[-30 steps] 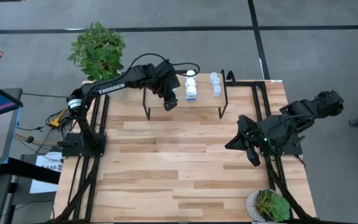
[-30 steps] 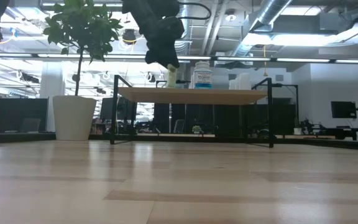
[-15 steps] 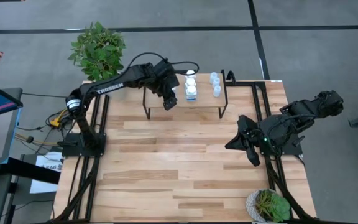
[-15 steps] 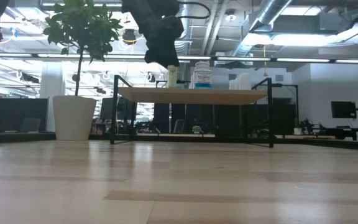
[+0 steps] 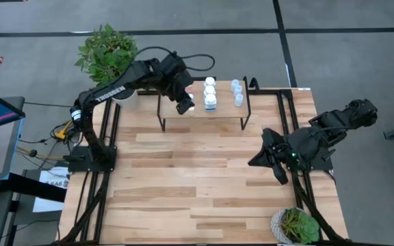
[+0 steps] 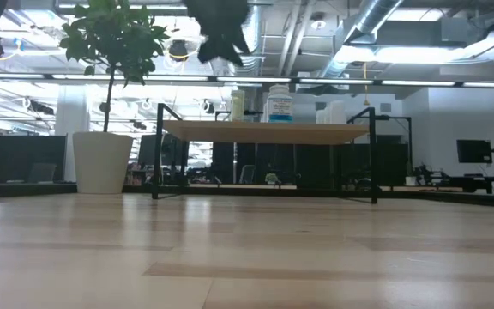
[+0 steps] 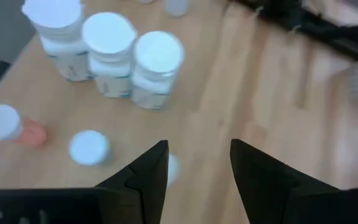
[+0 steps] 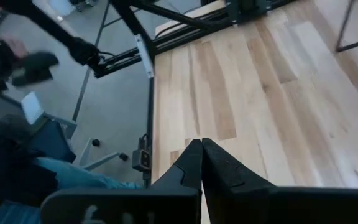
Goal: Pick and place medicine bottles onto shelf by color
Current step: Return to Home Position
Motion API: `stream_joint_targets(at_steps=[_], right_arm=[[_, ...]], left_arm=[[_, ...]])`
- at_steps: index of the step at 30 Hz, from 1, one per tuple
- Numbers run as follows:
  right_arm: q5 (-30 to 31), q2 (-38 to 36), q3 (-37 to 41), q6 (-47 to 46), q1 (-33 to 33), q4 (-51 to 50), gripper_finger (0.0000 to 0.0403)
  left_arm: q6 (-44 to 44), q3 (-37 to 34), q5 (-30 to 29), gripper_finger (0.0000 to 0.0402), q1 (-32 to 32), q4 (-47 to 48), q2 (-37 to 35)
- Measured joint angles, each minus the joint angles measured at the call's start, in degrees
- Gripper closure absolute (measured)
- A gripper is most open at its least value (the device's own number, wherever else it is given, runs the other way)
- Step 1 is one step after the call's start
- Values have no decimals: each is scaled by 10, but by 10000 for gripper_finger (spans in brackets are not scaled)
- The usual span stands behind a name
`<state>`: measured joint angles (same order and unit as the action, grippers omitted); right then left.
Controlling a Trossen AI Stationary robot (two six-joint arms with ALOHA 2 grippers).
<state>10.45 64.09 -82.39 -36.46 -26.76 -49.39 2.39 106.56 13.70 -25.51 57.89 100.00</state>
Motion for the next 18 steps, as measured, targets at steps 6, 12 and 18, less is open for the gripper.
stream_joint_targets(at_steps=[6, 12, 18], right_arm=[[-3, 0, 0, -20, -54, 3, 379], [-15, 0, 0, -63, -102, -13, 379], [-34, 0, 2, -102, -125, 7, 379]], left_arm=[[72, 129, 14, 244, 17, 172, -1], [91, 225, -63, 244, 81, 321, -23], [129, 190, -142, 244, 157, 319, -98]])
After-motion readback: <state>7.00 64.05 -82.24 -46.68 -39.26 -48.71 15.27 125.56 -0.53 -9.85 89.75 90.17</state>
